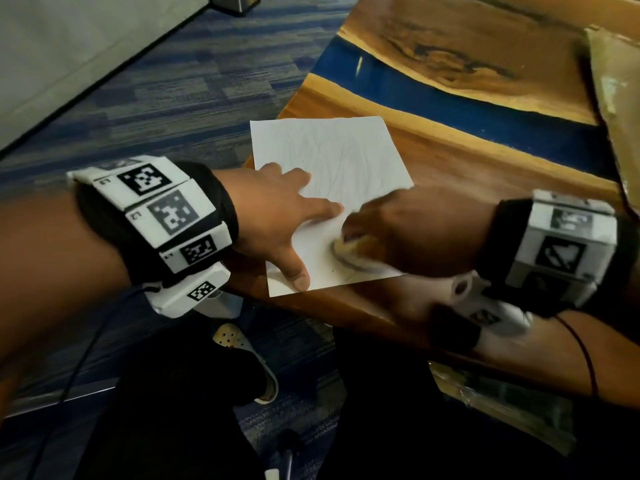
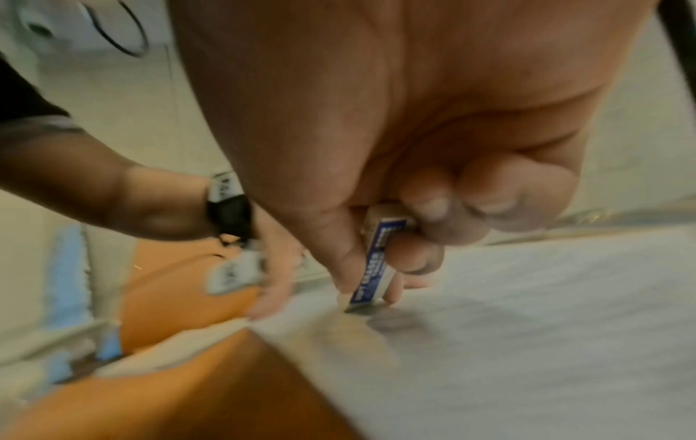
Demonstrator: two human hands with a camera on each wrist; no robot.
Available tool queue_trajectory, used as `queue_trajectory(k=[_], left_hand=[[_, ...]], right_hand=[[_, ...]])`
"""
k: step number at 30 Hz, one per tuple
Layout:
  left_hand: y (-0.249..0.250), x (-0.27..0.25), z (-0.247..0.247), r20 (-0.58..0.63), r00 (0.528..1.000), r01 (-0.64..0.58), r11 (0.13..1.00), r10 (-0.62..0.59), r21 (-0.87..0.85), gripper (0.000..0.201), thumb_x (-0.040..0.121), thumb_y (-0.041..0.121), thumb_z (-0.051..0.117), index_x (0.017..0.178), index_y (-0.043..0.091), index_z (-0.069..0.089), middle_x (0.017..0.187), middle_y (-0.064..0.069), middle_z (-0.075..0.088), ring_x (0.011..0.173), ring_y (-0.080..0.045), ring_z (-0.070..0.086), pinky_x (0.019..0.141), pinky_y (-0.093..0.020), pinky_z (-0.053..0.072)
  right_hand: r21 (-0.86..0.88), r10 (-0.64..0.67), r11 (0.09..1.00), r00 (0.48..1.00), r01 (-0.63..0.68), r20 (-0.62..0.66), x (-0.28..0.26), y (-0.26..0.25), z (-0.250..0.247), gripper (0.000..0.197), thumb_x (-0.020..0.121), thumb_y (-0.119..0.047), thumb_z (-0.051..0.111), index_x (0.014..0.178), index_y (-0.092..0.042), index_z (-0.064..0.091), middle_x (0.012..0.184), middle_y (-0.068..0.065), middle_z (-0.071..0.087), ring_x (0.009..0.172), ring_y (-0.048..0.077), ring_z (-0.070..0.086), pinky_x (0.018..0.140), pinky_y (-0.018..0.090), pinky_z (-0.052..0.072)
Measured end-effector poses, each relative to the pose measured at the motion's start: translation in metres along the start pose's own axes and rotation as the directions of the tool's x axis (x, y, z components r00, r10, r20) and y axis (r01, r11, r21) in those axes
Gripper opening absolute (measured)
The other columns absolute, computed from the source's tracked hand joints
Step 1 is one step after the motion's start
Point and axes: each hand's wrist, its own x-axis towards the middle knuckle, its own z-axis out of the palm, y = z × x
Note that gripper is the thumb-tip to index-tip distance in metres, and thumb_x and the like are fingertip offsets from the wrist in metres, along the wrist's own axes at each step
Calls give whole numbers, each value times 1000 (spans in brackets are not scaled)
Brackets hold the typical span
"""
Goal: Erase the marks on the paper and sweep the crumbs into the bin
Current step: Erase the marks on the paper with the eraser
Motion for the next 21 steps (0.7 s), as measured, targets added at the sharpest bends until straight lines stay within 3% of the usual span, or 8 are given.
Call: queue_trajectory(k=[2,3,7,12,16,17,21], left_hand=[[1,0,0,-2,1000,1,1000,-1,1,115,52,94,60,143,66,-4,160,-7,13,140,-36,26,106,-58,41],[1,0,0,0,1000,3,1000,-3,4,114,53,94,61,143,67,-4,160,-7,14,140,-36,27,105,-58,41],[2,-1,-2,17,1000,8,1000,-8,12,116,55,93,62,146,65,-5,162,-7,11,141,-38,26,107,-57,39],[2,0,-3,14,1000,2,1000,-2,9,115,54,94,60,145,66,-4,159,-7,15,139,-38,29,105,-58,41],[1,0,-2,18,1000,9,1000,-9,17,117,53,95,59,145,66,-7,161,-7,11,141,-38,25,108,-57,39],[1,0,-3,20,1000,7,1000,-7,15,117,53,95,59,145,65,-7,161,-6,11,141,-38,25,108,-57,39],[2,0,-3,20,1000,-3,1000,2,21,116,54,95,60,146,65,-5,159,-7,14,139,-38,27,107,-57,40]], right_hand=[[-52,135,989,990,-137,-39,3,22,-5,30,103,-42,40,127,-32,56,117,-5,65,95,18,61,82,37,55],[-78,141,986,988,-145,-55,2,23,-5,32,103,-42,39,127,-31,56,116,-5,65,93,18,61,79,36,55],[-24,-152,988,988,152,0,-10,-19,5,33,102,-48,40,129,-35,52,113,-11,58,90,13,60,75,33,55],[-73,75,994,995,-80,-61,-2,16,-4,33,103,-47,39,130,-35,52,120,-7,62,90,15,60,76,32,55],[-25,-223,974,974,224,22,-15,-25,10,35,100,-51,37,128,-35,48,105,-8,54,79,14,57,67,31,50],[-17,-212,977,977,213,35,-14,-24,7,37,99,-53,36,128,-35,49,105,-9,54,82,15,59,68,32,51],[-74,74,994,995,-78,-61,-4,16,-2,31,102,-46,39,127,-33,53,113,-7,61,88,17,61,74,35,56]])
